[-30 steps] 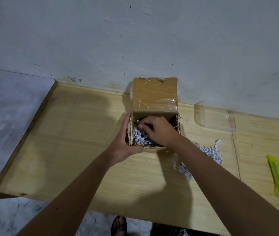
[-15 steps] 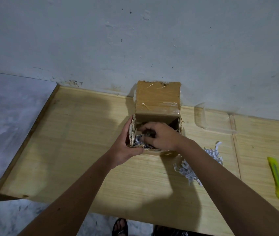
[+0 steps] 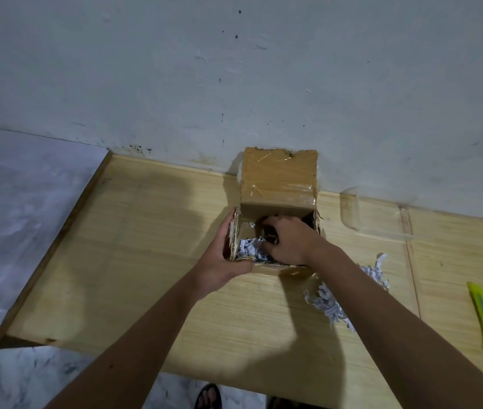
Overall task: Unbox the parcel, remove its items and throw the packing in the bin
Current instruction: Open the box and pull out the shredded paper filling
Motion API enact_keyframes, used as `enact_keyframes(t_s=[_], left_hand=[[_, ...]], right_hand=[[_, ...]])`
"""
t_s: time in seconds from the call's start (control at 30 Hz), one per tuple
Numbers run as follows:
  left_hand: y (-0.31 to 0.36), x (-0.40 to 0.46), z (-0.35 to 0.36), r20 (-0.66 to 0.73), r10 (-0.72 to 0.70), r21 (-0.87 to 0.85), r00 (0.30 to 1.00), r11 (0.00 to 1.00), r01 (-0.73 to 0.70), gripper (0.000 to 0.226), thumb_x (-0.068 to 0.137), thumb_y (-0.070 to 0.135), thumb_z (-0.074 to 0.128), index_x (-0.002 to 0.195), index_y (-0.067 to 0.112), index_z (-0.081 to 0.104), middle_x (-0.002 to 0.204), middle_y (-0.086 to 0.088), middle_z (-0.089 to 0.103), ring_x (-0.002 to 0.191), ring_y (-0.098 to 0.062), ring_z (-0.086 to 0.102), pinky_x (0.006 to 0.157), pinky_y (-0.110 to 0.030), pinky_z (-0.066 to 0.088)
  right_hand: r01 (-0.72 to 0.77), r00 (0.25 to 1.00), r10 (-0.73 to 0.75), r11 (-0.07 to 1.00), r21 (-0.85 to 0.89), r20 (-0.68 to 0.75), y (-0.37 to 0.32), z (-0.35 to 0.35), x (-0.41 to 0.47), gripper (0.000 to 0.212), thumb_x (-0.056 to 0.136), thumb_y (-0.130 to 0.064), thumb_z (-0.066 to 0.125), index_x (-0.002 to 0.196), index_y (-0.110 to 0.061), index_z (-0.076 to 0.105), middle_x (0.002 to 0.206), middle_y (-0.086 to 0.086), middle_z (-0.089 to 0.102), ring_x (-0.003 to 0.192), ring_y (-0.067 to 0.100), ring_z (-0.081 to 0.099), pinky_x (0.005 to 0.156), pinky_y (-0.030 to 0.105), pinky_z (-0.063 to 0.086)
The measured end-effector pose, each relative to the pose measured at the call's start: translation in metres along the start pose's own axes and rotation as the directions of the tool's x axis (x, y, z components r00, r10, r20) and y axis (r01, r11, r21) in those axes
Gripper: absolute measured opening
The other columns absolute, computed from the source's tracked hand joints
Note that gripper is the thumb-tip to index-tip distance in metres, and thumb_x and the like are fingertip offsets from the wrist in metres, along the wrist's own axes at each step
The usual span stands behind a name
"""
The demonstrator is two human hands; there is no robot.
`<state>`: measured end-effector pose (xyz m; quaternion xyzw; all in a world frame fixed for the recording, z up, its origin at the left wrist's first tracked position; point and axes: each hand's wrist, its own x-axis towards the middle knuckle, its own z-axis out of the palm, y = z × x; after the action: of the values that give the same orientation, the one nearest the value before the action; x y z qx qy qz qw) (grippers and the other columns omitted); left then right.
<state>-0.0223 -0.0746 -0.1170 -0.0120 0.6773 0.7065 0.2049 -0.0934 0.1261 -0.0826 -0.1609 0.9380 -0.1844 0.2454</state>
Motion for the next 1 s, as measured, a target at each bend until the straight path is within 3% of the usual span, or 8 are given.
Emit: enact_keyframes(t_s=[0.1,0.2,0.33,0.6,0.77,0.87,1.0], left_hand=[[0.0,0.0,0.0,0.005,0.004,-0.019,1.0,1.0,-0.004,0.117,0.075,-0.005,0.077,0.165,0.041,0.017,0.152,0.002,0.052,0.129,-0.019,0.064,0.091,-0.031,0.056],[0.001,-0.001,0.002,0.002,0.009,-0.03,1.0,1.0,-0.009,0.117,0.076,-0.007,0.076,0.164,0.04,0.017,0.152,0.004,0.052,0.13,-0.018,0.064,0.092,-0.031,0.056],[0.0,-0.002,0.003,-0.006,0.015,-0.039,1.0,0.999,-0.015,0.116,0.075,-0.006,0.076,0.164,0.04,0.018,0.152,0.005,0.051,0.131,-0.017,0.063,0.094,-0.031,0.056],[-0.001,-0.004,0.005,-0.007,0.022,-0.057,1.0,0.998,-0.022,0.113,0.077,-0.007,0.074,0.164,0.039,0.018,0.153,0.003,0.053,0.133,-0.019,0.062,0.098,-0.033,0.055],[-0.002,-0.003,0.004,-0.009,0.03,-0.049,1.0,0.998,-0.031,0.109,0.077,-0.005,0.075,0.164,0.034,0.022,0.149,-0.001,0.058,0.133,-0.024,0.062,0.099,-0.036,0.055],[-0.003,-0.003,0.004,-0.016,0.01,-0.054,1.0,0.998,-0.011,0.11,0.076,0.0,0.079,0.164,0.034,0.024,0.149,-0.003,0.059,0.13,-0.023,0.064,0.097,-0.036,0.056],[-0.003,0.0,0.007,-0.015,-0.023,-0.043,1.0,0.999,0.022,0.107,0.076,-0.001,0.078,0.164,0.033,0.027,0.14,-0.002,0.067,0.119,-0.019,0.07,0.092,-0.032,0.056]], right_hand=[[0.0,1.0,-0.001,1.0,0.016,0.03,-0.001,0.0,0.001,0.061,0.091,-0.057,0.063,0.141,-0.023,0.056,0.134,0.007,0.065,0.122,0.031,0.059,0.104,0.042,0.05],[-0.005,0.997,0.009,0.999,-0.048,0.081,0.0,0.001,0.0,0.063,0.092,-0.059,0.06,0.146,-0.028,0.051,0.144,0.012,0.052,0.134,0.039,0.043,0.115,0.047,0.036],[-0.025,0.995,0.029,0.999,-0.04,0.1,-0.004,0.003,-0.003,0.067,0.093,-0.058,0.059,0.151,-0.029,0.045,0.153,0.01,0.04,0.141,0.041,0.029,0.118,0.052,0.03],[0.023,0.999,-0.025,0.999,0.03,0.044,-0.007,0.01,-0.005,0.062,0.093,-0.051,0.066,0.148,-0.025,0.051,0.146,0.007,0.043,0.139,0.029,0.032,0.117,0.041,0.03],[0.076,0.996,-0.081,0.98,0.182,0.023,-0.004,0.009,-0.007,0.049,0.088,-0.039,0.078,0.132,-0.02,0.065,0.13,0.002,0.061,0.117,0.022,0.061,0.102,0.039,0.051],[0.038,0.995,-0.003,0.935,0.352,-0.099,0.0,0.001,-0.008,0.045,0.09,-0.033,0.078,0.132,-0.024,0.065,0.128,-0.003,0.068,0.112,0.015,0.067,0.094,0.025,0.053],[-0.048,0.992,0.066,0.986,0.16,-0.11,0.005,0.002,-0.008,0.044,0.095,-0.033,0.066,0.137,-0.018,0.062,0.13,0.006,0.07,0.118,0.027,0.065,0.099,0.035,0.054]])
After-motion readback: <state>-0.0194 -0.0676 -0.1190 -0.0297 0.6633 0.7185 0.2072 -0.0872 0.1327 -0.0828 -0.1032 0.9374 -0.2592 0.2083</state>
